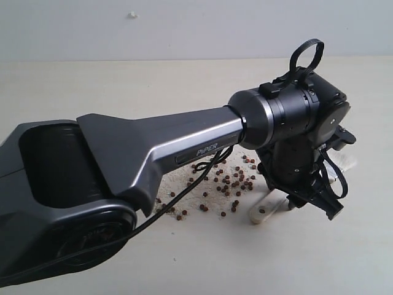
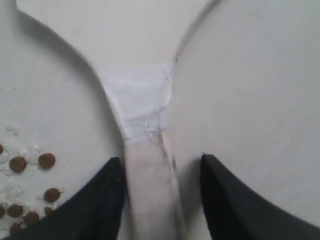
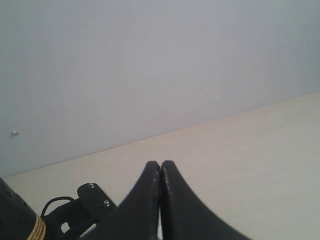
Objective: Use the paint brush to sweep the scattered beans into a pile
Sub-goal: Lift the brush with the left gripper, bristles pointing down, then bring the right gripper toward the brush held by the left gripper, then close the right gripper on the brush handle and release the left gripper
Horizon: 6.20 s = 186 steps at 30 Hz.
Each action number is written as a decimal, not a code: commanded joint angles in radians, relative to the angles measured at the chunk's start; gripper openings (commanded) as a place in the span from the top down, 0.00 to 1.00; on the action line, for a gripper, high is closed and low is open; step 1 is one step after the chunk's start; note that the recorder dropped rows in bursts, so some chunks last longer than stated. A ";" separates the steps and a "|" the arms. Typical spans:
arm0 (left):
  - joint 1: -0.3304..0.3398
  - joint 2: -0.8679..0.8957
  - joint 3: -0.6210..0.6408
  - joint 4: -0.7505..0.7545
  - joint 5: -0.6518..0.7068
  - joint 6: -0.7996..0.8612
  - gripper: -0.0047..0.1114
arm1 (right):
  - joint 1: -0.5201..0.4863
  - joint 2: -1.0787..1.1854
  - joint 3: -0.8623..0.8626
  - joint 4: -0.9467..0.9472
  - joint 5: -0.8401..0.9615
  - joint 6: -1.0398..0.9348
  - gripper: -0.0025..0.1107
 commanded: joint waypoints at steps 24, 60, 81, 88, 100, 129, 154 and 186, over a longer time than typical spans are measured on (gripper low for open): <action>0.012 -0.218 0.022 0.202 0.011 0.038 0.96 | -0.006 0.004 0.005 -0.001 -0.008 -0.001 0.98; 0.136 -0.305 0.022 0.024 0.011 0.134 0.96 | -0.006 0.525 -0.210 -1.290 -0.491 0.846 0.81; 0.178 -0.327 0.022 -0.025 0.011 0.163 0.96 | -0.006 1.092 -0.210 -1.282 -0.870 0.642 0.52; 0.178 -0.327 0.022 -0.035 0.011 0.163 0.96 | -0.006 1.297 -0.210 -1.282 -1.070 0.492 0.52; 0.178 -0.327 0.022 -0.060 0.011 0.163 0.96 | -0.006 1.592 -0.213 -1.092 -1.308 0.127 0.52; 0.178 -0.327 0.022 -0.063 0.011 0.152 0.96 | 0.274 1.787 -0.368 -0.684 -1.308 -0.032 0.43; 0.178 -0.327 0.022 -0.123 0.011 0.135 0.96 | 0.274 1.788 -0.401 -0.744 -1.308 0.107 0.98; 0.179 -0.538 0.022 -0.040 0.000 0.138 0.96 | 0.274 1.620 -0.401 -0.602 -1.308 0.044 0.98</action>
